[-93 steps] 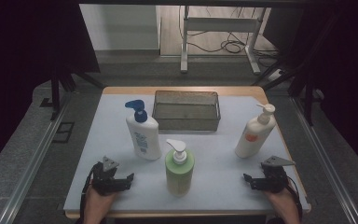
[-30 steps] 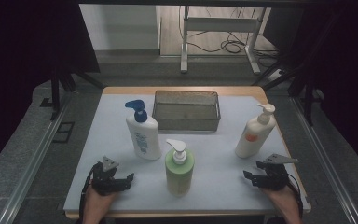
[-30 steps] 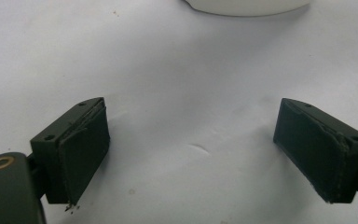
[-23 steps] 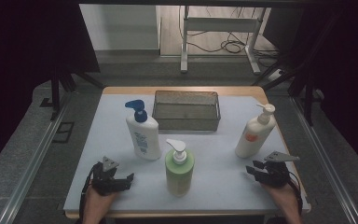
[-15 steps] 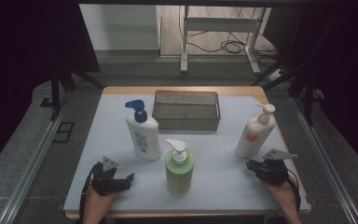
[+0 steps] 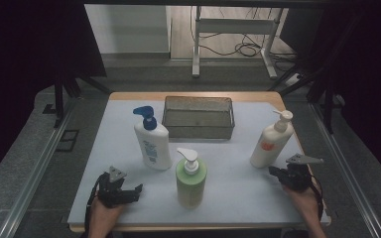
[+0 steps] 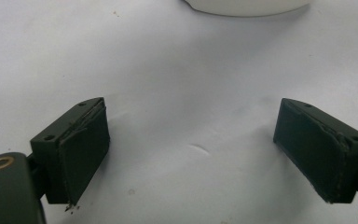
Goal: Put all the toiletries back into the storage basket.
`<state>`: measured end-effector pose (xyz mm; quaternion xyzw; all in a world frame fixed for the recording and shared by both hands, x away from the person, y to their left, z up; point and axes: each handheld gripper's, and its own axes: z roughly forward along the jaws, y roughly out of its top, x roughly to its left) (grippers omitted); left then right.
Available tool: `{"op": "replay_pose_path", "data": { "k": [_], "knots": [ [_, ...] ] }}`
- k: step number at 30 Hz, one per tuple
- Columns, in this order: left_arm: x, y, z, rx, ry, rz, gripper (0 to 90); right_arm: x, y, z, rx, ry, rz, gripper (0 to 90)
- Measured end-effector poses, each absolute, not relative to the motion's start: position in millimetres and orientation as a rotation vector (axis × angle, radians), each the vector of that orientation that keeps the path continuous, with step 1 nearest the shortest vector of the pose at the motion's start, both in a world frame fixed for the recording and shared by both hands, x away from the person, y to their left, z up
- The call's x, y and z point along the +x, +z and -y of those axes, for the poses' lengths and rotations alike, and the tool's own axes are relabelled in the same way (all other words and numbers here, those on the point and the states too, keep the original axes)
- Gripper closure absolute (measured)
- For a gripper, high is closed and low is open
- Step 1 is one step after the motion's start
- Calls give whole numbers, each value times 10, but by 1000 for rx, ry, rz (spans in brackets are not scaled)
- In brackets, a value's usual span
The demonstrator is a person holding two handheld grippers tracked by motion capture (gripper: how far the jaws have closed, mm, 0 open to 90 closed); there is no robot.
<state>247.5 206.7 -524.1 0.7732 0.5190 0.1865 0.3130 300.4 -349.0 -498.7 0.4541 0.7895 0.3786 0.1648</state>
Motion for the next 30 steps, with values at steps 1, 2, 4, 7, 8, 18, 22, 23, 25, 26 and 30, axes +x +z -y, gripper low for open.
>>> {"op": "replay_pose_path", "data": {
  "k": [1, 2, 4, 7, 8, 18, 22, 23, 25, 26, 30],
  "knots": [
    [2476, -5240, -2069, 2041, 494, -1367, 103, 3017, -4985, 3449, 1277, 1082, -2259, 900],
    [2476, -5240, -2069, 2041, 494, -1367, 103, 3023, -4985, 3432, 1270, 1083, -2263, 900],
    [2476, -5241, -2068, 2041, 493, -1368, 103, 3031, -4985, 3409, 1261, 1081, -2269, 900],
    [2476, -5241, -2068, 2040, 493, -1368, 103, 3066, -4996, 3351, 1240, 1059, -2281, 900],
    [2476, -5241, -2068, 2040, 494, -1368, 103, 3077, -5001, 3341, 1239, 1055, -2283, 900],
    [2475, -5241, -2067, 2038, 492, -1369, 103, 3148, -5034, 3266, 1205, 1033, -2297, 900],
    [2476, -5241, -2067, 2039, 493, -1368, 103, 3178, -5043, 3232, 1197, 1029, -2299, 900],
    [2475, -5241, -2067, 2038, 492, -1369, 103, 3190, -5046, 3220, 1198, 1026, -2298, 900],
    [2475, -5242, -2066, 2037, 492, -1370, 103, 3213, -5053, 3201, 1194, 1022, -2298, 900],
    [2475, -5242, -2066, 2038, 491, -1370, 103, 3224, -5057, 3192, 1193, 1018, -2297, 900],
    [2475, -5242, -2066, 2037, 492, -1370, 103, 3269, -5065, 3165, 1196, 1012, -2291, 900]
  ]
}}
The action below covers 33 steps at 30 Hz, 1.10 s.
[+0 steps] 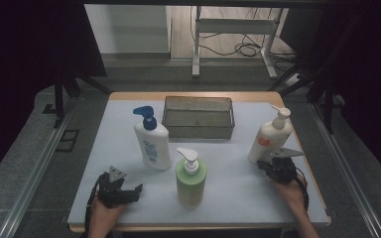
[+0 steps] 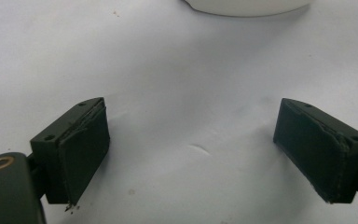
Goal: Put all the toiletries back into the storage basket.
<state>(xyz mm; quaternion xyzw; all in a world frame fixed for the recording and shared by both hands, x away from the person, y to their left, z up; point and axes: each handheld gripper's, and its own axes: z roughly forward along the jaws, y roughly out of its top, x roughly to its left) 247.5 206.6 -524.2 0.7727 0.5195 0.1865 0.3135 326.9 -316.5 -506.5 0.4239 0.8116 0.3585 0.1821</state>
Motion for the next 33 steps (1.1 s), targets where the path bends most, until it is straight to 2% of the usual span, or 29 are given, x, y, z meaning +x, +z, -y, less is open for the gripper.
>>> {"op": "replay_pose_path", "data": {
  "k": [16, 33],
  "knots": [
    [2475, -5241, -2066, 2039, 492, -1369, 103, 3415, -5068, 3078, 1214, 1023, -2280, 900],
    [2475, -5242, -2068, 2040, 494, -1367, 103, 3294, -5027, 3581, 1325, 997, -2199, 900]
  ]
}}
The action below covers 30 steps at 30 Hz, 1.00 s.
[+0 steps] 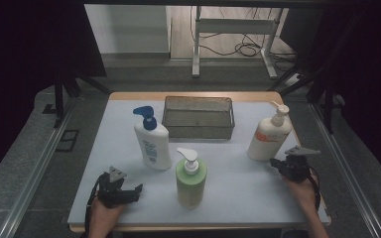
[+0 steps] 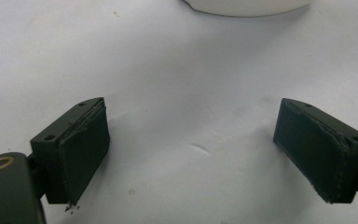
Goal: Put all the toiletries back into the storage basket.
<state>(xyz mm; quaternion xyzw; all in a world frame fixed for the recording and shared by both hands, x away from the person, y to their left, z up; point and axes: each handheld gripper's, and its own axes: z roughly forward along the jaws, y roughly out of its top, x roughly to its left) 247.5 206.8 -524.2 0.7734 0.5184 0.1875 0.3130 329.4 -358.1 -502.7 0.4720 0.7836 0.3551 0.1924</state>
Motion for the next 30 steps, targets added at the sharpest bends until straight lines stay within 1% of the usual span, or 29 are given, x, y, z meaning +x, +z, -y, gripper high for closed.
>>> {"op": "replay_pose_path", "data": {
  "k": [5, 13, 22, 30],
  "knots": [
    [2475, -5242, -2067, 2039, 495, -1368, 102, 3343, -5023, 3709, 1377, 967, -2158, 900],
    [2475, -5242, -2068, 2042, 495, -1367, 103, 3563, -5059, 3833, 1440, 941, -2106, 900],
    [2475, -5243, -2068, 2041, 495, -1366, 103, 3823, -5046, 3869, 1488, 971, -2079, 900],
    [2476, -5243, -2068, 2040, 495, -1366, 102, 3941, -5044, 3841, 1487, 1026, -2106, 900]
  ]
}}
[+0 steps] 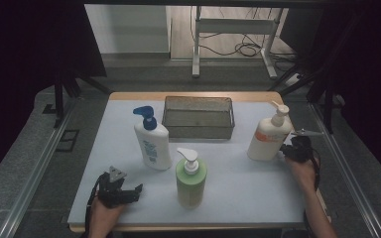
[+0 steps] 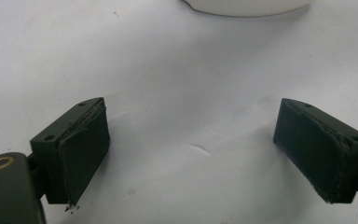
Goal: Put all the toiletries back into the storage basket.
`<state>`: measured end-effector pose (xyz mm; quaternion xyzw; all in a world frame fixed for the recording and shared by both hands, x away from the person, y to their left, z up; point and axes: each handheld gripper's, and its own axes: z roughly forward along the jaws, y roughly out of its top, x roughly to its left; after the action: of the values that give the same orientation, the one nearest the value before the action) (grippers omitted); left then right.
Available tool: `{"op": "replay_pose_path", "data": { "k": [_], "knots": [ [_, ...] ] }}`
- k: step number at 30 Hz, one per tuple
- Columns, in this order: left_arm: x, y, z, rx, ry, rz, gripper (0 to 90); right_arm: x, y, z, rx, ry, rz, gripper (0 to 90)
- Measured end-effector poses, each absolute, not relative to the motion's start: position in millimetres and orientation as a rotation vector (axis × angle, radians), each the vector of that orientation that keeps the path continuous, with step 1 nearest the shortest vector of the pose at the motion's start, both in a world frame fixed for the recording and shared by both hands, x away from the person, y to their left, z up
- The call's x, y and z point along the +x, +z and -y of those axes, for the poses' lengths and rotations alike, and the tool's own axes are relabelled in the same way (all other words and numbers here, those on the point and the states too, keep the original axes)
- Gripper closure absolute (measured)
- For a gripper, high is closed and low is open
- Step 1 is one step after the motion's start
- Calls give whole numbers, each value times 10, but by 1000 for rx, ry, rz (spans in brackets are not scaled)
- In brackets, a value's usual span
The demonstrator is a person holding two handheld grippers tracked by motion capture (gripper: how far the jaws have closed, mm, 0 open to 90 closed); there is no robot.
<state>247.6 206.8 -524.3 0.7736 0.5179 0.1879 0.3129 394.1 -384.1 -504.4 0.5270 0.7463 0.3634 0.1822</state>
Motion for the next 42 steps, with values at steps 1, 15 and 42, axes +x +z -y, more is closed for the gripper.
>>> {"op": "replay_pose_path", "data": {
  "k": [1, 15, 42],
  "knots": [
    [2476, -5243, -2068, 2041, 496, -1366, 103, 3947, -5045, 3833, 1486, 1019, -2110, 900],
    [2477, -5243, -2067, 2040, 496, -1367, 102, 3876, -5055, 3829, 1468, 1032, -2136, 900],
    [2475, -5243, -2064, 2038, 495, -1370, 102, 3463, -5092, 3559, 1379, 1064, -2242, 900]
  ]
}}
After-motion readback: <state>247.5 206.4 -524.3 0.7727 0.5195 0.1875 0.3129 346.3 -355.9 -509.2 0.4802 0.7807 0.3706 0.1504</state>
